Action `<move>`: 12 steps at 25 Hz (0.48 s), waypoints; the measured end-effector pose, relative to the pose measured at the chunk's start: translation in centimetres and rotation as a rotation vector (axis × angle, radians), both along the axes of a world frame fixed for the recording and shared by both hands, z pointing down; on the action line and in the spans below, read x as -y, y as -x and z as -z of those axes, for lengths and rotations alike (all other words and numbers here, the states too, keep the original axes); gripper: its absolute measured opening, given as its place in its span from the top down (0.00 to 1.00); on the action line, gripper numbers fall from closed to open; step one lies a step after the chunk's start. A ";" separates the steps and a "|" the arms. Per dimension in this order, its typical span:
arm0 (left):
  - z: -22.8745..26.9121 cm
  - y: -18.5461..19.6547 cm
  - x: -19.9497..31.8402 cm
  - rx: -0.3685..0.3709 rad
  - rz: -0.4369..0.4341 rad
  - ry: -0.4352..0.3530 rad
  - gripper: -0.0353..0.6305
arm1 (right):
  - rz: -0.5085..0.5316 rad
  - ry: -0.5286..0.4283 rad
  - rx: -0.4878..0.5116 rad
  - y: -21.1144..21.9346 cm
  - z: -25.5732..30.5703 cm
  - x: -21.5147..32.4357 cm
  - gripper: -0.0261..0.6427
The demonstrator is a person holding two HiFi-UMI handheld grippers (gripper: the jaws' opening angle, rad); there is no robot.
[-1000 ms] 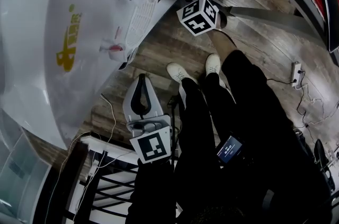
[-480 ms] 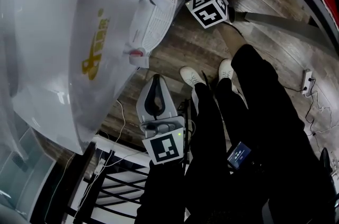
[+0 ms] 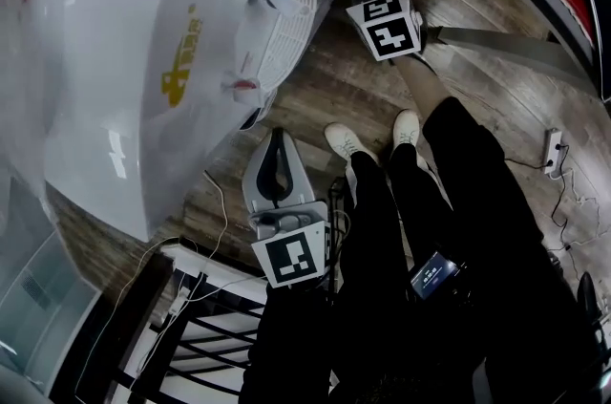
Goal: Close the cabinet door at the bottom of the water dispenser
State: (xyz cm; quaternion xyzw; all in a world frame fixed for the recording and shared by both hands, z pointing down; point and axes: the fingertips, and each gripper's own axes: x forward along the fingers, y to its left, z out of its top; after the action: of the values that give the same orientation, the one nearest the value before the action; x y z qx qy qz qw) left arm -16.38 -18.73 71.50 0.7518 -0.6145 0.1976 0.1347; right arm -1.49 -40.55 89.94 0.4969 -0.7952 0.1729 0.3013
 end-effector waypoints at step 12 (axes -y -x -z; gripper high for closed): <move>13.4 0.0 1.7 -0.087 0.023 -0.135 0.94 | -0.043 -0.191 0.241 -2.8 23.0 -9.8 0.96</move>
State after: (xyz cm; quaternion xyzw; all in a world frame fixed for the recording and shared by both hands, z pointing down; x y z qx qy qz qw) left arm -16.42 -20.44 58.15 0.7601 -0.6284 0.1215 0.1123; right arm 1.32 -30.73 66.95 0.5160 -0.8275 0.1613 0.1513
